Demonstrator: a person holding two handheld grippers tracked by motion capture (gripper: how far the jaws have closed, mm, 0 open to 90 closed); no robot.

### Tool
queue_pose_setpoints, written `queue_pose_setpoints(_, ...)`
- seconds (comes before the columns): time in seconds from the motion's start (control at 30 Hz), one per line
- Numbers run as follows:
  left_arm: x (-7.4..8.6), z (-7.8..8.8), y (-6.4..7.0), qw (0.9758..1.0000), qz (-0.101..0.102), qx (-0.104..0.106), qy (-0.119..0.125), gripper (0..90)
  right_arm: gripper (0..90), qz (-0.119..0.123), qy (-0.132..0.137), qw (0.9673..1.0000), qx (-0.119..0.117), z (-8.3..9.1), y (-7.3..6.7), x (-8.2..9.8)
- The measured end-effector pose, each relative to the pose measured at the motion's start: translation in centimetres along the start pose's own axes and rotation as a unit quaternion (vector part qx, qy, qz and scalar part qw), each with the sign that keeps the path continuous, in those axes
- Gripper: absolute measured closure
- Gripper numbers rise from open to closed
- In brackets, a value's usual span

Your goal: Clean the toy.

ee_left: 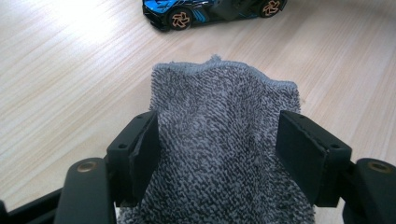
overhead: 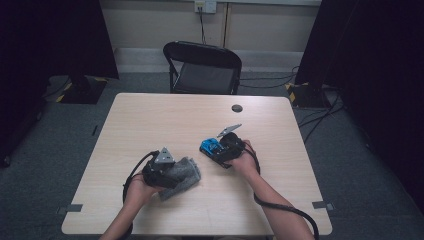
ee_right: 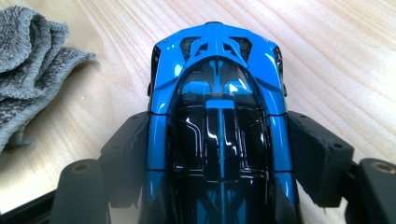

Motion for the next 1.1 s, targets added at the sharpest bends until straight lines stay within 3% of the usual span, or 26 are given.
queue_pose_setpoints(0.33,-0.5,-0.1,0.1,0.9999,-0.008,0.008,0.003,31.8,28.2,-0.008,0.005,0.9999,0.004,1.8,0.8,0.3)
queue_pose_setpoints(0.43,-0.7,-0.3,0.2,0.9999,-0.014,0.008,0.002,33.3,28.2,0.0,0.004,1.0,0.003,2.4,0.6,0.3)
queue_pose_setpoints(0.57,-0.9,-0.4,0.2,0.9999,-0.005,0.011,-0.003,33.4,28.2,0.009,0.006,0.9999,0.0,3.3,0.3,0.1)
queue_pose_setpoints(0.73,-0.5,-0.4,-0.1,0.9998,-0.014,0.008,-0.013,37.0,28.2,0.025,0.009,0.9996,-0.01,4.4,-0.6,0.1)
queue_pose_setpoints(0.93,0.6,-0.4,-0.4,0.9988,-0.003,0.008,-0.048,29.7,28.2,0.033,0.011,0.999,-0.029,5.4,-1.8,0.6)
queue_pose_setpoints(1.1,0.8,0.4,-0.7,0.9987,0.007,0.004,-0.051,27.6,28.2,0.031,0.017,0.9986,-0.04,5.8,-2.5,1.4)
Point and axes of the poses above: each handheld gripper's, and its own axes: z roughly backward along the jaws, x roughly out of its underside, y roughly to its right, the point moved 7 cm from there along -z, roughly forward along the jaws, and after that the axes turned 11 degrees about y, right-handed, at the moved point
